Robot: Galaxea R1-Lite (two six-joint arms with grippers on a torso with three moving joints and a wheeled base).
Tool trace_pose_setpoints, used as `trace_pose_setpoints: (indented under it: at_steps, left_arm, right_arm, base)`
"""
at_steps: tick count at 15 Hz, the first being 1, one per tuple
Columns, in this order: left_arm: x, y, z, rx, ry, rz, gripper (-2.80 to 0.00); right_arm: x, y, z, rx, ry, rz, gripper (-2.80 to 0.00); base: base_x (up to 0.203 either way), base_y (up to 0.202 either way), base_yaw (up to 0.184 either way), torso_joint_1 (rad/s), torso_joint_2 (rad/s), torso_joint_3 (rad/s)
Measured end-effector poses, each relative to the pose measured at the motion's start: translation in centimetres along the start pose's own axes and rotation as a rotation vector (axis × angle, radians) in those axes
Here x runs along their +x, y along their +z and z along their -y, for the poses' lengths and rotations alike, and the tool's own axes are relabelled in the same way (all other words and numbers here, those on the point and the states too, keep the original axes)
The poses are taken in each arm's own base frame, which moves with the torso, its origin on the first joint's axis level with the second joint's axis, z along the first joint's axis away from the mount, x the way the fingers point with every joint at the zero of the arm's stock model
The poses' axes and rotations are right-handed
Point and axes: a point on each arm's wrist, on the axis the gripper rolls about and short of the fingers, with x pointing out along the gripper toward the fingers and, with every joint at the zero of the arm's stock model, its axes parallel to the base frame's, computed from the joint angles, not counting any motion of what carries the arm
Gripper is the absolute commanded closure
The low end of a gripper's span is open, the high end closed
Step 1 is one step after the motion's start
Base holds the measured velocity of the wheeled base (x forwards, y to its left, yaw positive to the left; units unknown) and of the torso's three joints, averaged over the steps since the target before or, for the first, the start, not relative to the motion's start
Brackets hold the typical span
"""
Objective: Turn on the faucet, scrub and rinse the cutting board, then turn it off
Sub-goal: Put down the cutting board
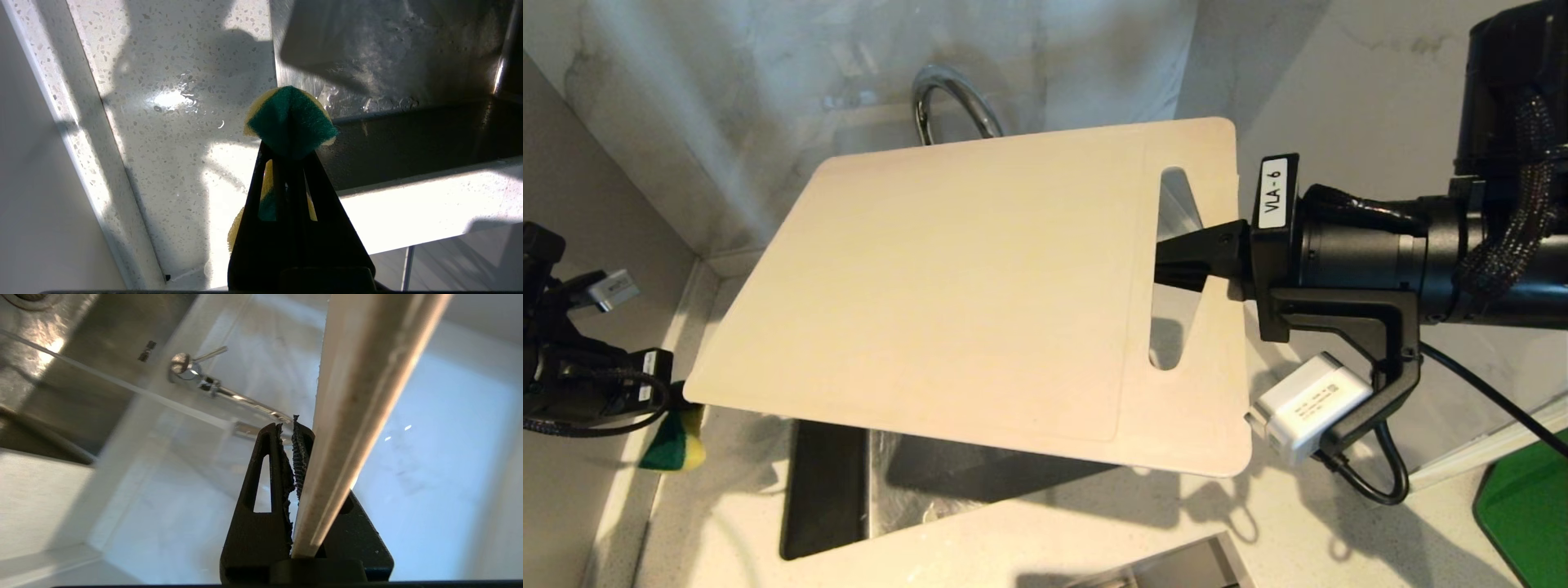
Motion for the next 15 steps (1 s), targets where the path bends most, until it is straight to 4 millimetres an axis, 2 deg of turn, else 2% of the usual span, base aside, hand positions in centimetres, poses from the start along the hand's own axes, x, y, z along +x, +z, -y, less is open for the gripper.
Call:
trace_pose_setpoints:
  at_steps: [2,11,15]
  left_arm:
    - [0.0,0.0,0.0,-0.001,0.001,-0.002,0.0]
    - [0.7,0.1,-0.1,-0.001,0.013,-0.011,0.0]
    - [0.9,0.2,-0.1,-0.001,0.013,-0.015,0.0]
  right_arm:
    - [-0.4,-0.1,-0.3,0.057,-0.001,-0.021,0.0]
    - [-3.1,-0.8,-1.7,0.084,0.02,-0.161,0.0]
    - [-4.1,-0.7,-3.2,0.146,0.027,-0.234,0.0]
  base:
    - [0.0,0.0,0.0,0.0,0.0,0.0]
    - [0.0,0.0,0.0,0.0,0.0,0.0]
    - [0.0,0.0,0.0,0.0,0.0,0.0]
